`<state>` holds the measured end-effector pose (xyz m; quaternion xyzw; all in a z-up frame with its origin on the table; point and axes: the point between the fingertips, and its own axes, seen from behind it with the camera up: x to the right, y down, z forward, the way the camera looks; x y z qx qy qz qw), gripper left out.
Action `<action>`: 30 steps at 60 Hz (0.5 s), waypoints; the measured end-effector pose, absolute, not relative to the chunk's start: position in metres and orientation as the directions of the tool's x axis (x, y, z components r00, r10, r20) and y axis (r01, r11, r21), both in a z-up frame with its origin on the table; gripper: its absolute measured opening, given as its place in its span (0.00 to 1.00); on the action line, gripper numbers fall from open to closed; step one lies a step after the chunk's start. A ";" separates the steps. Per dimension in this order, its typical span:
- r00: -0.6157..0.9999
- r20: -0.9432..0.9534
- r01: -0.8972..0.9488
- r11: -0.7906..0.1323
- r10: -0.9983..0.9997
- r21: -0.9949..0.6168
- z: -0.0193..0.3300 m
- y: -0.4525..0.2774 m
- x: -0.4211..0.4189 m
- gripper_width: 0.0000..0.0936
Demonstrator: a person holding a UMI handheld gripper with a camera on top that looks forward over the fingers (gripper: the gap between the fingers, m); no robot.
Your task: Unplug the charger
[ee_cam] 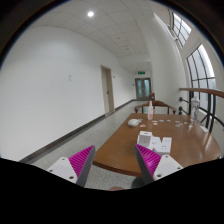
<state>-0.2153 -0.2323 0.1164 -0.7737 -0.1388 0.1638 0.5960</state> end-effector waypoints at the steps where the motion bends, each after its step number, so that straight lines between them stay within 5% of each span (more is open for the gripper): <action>1: 0.910 -0.084 0.022 -0.248 0.407 -0.968 0.113 -0.227 -0.215 0.86; 30: 0.982 -0.011 0.048 -0.309 0.187 -0.950 0.066 -0.091 -0.142 0.85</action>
